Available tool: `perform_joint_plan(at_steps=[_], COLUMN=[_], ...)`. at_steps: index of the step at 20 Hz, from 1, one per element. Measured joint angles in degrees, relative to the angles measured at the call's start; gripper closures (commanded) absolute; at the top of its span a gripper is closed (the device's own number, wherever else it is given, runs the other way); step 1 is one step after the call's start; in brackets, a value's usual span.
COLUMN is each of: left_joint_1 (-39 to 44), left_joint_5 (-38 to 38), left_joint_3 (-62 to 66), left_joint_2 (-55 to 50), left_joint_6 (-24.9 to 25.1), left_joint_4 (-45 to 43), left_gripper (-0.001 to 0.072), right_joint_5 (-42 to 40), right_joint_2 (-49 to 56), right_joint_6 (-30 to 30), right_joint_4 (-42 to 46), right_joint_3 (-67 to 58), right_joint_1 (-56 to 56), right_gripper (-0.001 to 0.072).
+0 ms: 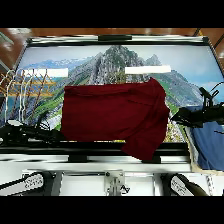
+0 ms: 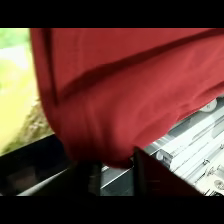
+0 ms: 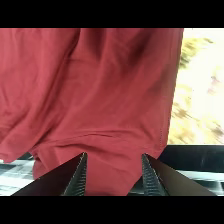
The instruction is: Fold the shirts.
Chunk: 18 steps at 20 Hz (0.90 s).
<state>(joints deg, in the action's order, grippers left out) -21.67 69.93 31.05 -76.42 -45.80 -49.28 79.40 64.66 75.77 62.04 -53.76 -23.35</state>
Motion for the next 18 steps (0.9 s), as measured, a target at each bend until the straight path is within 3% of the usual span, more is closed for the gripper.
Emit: perform_joint_plan(at_steps=[1, 4, 6, 16, 18], left_joint_1=[0.6, 1.7, 2.0, 2.3, 2.3], left_joint_5=[-0.5, -0.6, -0.5, 2.9, 3.8], left_joint_3=[0.0, 0.0, 0.3, 3.1, 3.2], left_joint_2=[-0.5, -1.2, -1.3, -0.5, -0.4], left_joint_6=[-0.2, -0.9, -1.0, -1.4, -1.4], left_joint_4=[-0.3, -0.2, -0.3, -2.1, -1.5], left_gripper=[0.0647, 0.0669, 0.0669, 0.067, 0.0669], right_joint_5=[0.0, 0.0, 0.2, 2.6, 1.9], right_joint_2=[0.0, 0.0, 0.2, 9.2, 10.7], right_joint_6=[0.0, 0.0, 0.3, -2.7, -2.3], right_joint_4=[0.0, 0.0, 0.5, -0.4, 1.0], right_joint_3=[0.0, 0.0, 0.2, 7.0, 7.4], right_joint_1=[0.0, 0.0, 0.0, 0.0, 0.0], right_gripper=[0.0243, 0.024, 0.0075, 0.008, 0.0155])
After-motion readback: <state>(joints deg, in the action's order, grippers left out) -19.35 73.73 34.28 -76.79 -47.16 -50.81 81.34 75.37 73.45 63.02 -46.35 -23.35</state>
